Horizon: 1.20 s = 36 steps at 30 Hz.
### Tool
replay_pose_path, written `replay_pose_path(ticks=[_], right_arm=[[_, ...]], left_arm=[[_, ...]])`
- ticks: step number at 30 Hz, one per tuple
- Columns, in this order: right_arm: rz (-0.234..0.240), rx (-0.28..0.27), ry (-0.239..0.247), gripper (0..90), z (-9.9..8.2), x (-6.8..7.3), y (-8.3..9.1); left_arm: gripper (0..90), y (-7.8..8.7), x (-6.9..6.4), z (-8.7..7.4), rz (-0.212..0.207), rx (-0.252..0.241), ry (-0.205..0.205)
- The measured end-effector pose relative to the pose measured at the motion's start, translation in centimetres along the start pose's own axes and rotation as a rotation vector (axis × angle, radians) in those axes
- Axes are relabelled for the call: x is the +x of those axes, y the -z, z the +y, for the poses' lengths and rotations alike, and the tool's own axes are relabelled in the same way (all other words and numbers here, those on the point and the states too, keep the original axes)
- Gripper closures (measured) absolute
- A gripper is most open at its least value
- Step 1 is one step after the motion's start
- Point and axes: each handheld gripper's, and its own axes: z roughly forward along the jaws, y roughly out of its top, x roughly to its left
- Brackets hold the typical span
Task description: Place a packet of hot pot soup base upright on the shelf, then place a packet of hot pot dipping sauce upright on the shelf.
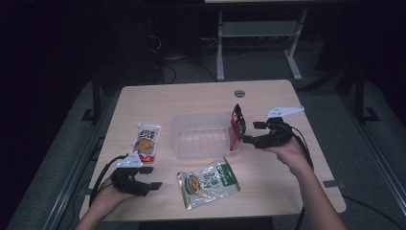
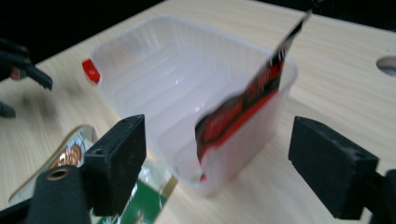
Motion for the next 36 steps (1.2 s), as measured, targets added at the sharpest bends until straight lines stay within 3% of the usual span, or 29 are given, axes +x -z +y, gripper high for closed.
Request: replay_pose_path(ticks=[16, 25, 26, 31, 36], right_arm=[[-0.025, 0.063, 0.009, 16.4, -5.1, 1.1, 2.3], [-0.040, 0.102, -0.016, 16.4, -8.8, 2.1, 2.8], [-0.038, 0.114, -0.016, 16.4, -9.2, 2.2, 2.9], [-0.044, 0.128, -0.025, 16.4, -9.6, 2.2, 2.6], [-0.036, 0.130, -0.015, 16.4, -9.7, 2.2, 2.3]], left_arm=[[29.2, 0.2, 0.2, -0.2, 0.013, 0.003, 0.024], [30.2, 0.3, 0.8, -0.2, 0.056, 0.012, 0.054], [31.2, 0.4, 1.0, -0.1, 0.068, 0.019, 0.038], [42.5, 1.1, 1.9, 0.7, 0.117, 0.001, 0.071], [61.5, 1.5, 3.6, 1.4, 0.182, -0.017, 0.102]])
